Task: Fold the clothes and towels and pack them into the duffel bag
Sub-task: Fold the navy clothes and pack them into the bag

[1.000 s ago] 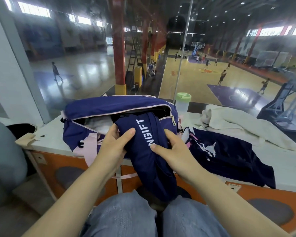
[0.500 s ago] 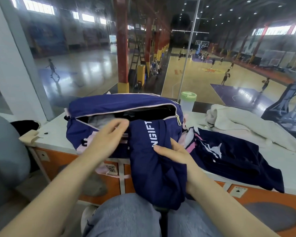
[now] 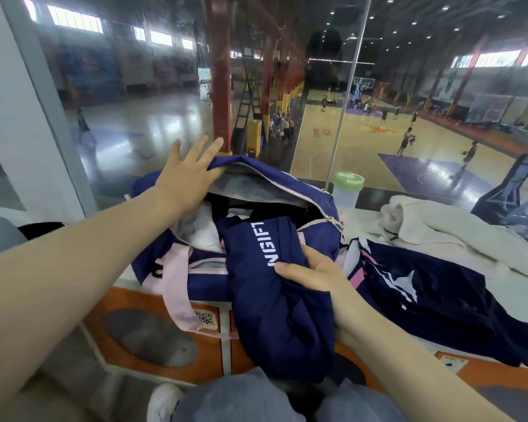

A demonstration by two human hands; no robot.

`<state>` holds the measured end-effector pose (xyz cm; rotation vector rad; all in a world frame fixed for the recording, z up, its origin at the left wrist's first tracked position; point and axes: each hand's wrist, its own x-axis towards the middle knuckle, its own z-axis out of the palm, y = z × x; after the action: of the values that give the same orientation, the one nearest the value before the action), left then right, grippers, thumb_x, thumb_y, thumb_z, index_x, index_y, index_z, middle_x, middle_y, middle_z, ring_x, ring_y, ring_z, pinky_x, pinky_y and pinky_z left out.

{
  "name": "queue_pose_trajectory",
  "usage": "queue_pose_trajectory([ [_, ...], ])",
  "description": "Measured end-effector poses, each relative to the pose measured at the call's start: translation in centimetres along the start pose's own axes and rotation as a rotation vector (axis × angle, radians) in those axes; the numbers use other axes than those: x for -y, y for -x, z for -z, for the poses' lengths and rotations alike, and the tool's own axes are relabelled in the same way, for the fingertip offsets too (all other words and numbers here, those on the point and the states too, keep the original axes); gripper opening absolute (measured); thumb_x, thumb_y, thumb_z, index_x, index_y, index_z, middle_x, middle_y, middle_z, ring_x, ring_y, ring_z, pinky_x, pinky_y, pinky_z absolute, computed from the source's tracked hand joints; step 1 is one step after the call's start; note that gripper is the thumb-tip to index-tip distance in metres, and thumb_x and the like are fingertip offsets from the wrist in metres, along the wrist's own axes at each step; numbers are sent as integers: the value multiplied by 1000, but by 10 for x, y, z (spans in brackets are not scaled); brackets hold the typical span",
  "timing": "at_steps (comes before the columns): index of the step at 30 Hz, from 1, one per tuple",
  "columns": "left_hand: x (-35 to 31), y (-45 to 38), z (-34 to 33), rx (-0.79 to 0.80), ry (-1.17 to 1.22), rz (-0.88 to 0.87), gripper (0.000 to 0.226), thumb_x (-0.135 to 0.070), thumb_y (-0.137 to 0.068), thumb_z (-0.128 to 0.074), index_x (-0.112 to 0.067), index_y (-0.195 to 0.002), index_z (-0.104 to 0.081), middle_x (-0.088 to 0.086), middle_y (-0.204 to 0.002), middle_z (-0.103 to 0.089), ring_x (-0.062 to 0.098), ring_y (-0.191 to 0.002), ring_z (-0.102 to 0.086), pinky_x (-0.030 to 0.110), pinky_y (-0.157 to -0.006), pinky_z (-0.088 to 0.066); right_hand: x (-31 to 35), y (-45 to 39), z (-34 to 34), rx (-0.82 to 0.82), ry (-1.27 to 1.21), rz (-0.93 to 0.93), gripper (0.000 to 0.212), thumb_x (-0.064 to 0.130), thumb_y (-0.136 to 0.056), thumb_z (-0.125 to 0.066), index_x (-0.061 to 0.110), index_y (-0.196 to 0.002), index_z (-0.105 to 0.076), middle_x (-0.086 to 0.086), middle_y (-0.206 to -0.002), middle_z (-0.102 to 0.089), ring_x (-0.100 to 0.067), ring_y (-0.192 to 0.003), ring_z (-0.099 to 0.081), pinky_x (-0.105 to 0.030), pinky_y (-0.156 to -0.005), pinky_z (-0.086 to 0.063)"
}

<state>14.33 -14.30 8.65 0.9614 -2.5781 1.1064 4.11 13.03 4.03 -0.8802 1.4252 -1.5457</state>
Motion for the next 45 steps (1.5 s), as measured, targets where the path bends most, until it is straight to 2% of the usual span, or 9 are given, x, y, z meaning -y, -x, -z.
queue_pose_trajectory([
  [3, 8, -7, 1, 12, -23, -28, 81, -22, -93, -52, -35, -154, 0, 10, -160, 16, 35, -148, 0, 53, -111, -27, 3, -16, -16, -8, 30, 47, 31, 2, -91, -60, 7, -122, -59, -7, -114, -71, -25, -104, -68, -32, -88, -56],
  [6, 10, -13, 1, 24, 10, -51, 82, -20, -94, -52, -38, -153, 2, 9, -160, 16, 35, -141, -21, 40, -89, -46, 7, -45, -32, -57, 219, 143, 28, 6, -92, -60, 12, -119, -59, -3, -114, -69, -21, -105, -65, -34, -93, -51],
  [12, 13, -17, 4, 49, 87, -65, 88, -8, -92, -54, -38, -152, 2, 6, -160, 18, 31, -127, -37, 34, -63, -42, 11, -114, -54, -18, 579, 168, 50, 10, -89, -59, 16, -136, -41, -2, -120, -59, -21, -107, -57, -28, -86, -41],
  [15, 14, -18, 6, 64, 120, -69, 91, -6, -91, -54, -38, -152, 5, 4, -161, 16, 30, -126, -38, 33, -64, -38, 6, -138, -58, -29, 741, 131, 53, 9, -91, -56, 20, -138, -34, -3, -111, -56, -20, -93, -55, -28, -80, -41],
  [21, 15, -26, 9, 52, 123, -86, 90, -3, -91, -51, -35, -153, 7, 6, -161, 16, 30, -119, -45, 33, -63, -41, -5, -155, -66, -60, 944, 143, 29, -2, -83, -46, 20, -100, -36, -8, -96, -54, -26, -80, -49, -33, -69, -37],
  [28, 15, -30, 5, 47, 124, -90, 88, -4, -91, -51, -34, -153, 4, 5, -161, 14, 30, -116, -47, 33, -63, -41, 9, -172, -70, -75, 1507, 411, 39, 0, -87, -52, 7, -125, -47, -18, -118, -57, -40, -100, -61, -38, -66, -41],
  [35, 14, -30, 0, 39, 154, -86, 92, -1, -90, -50, -34, -153, 7, 5, -162, 11, 30, -115, -48, 33, -64, -41, 1, -185, -62, -140, 1416, 196, 36, 3, -89, -54, 1, -123, -46, -20, -123, -58, -38, -109, -59, -38, -76, -47],
  [42, 13, -32, 1, 27, 184, -75, 91, 1, -89, -50, -34, -154, 4, 4, -162, 10, 30, -112, -50, 34, -61, -41, 18, -182, -90, -83, 1966, 108, 53, 25, -96, -47, 6, -145, -36, -22, -148, -33, -37, -133, -31, -45, -107, -32],
  [45, 11, -32, 0, 8, 187, -79, 92, 1, -89, -51, -34, -153, 6, 2, -162, 10, 29, -111, -50, 33, -60, -40, 9, -176, -106, 48, 2003, 309, 64, 27, -93, -51, 6, -148, -27, -20, -150, -32, -35, -137, -28, -49, -114, -20],
])
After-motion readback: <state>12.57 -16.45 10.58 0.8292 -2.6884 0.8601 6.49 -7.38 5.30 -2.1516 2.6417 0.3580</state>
